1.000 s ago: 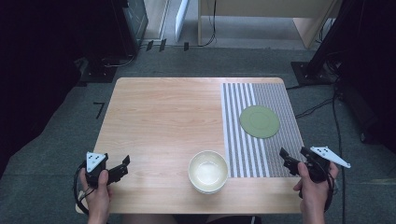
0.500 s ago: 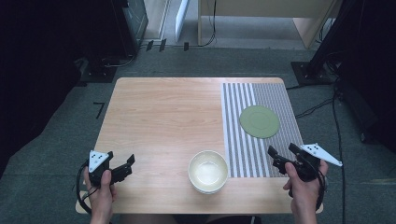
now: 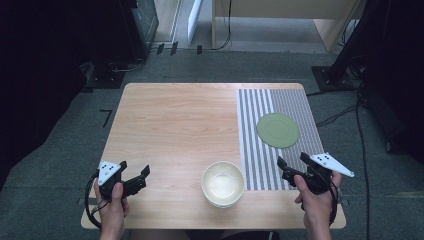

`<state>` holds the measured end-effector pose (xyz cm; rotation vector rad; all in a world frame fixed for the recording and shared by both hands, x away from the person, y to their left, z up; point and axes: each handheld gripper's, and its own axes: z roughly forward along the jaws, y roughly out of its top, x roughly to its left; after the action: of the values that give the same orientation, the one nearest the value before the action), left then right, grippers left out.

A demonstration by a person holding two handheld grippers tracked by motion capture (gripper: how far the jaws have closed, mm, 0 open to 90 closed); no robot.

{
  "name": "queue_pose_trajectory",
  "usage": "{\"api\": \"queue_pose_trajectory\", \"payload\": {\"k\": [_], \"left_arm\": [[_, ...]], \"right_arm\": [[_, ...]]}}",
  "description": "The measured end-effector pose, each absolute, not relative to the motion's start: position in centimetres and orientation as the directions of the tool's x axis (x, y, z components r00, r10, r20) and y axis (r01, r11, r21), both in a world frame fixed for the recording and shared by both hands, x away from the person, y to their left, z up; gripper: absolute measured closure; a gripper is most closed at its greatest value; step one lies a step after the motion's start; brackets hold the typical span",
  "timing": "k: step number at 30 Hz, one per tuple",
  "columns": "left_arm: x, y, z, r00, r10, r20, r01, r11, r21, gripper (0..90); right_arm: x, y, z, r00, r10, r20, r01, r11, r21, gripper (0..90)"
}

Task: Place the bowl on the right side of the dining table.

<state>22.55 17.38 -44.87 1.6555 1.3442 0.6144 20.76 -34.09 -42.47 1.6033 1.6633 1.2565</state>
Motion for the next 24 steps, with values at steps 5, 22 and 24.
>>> {"api": "queue_pose_trajectory", "payload": {"k": [5,22,24], "left_arm": [[22.3,16.8,-44.5,0.304,0.94,-0.158,0.5,-0.016,0.866,15.4],[21.7,14.7,-43.6,0.355,0.924,-0.142,0.473,-0.047,0.88,15.4],[21.6,14.5,-43.6,0.358,0.923,-0.143,0.471,-0.046,0.881,15.4]], "right_arm": [[20.8,-33.6,-42.6,-0.183,0.954,0.238,0.491,-0.121,0.863,14.8],[20.7,-31.0,-42.4,-0.246,0.94,0.236,0.483,-0.092,0.871,14.7],[20.7,-30.8,-42.5,-0.257,0.935,0.242,0.485,-0.092,0.87,14.7]]}}
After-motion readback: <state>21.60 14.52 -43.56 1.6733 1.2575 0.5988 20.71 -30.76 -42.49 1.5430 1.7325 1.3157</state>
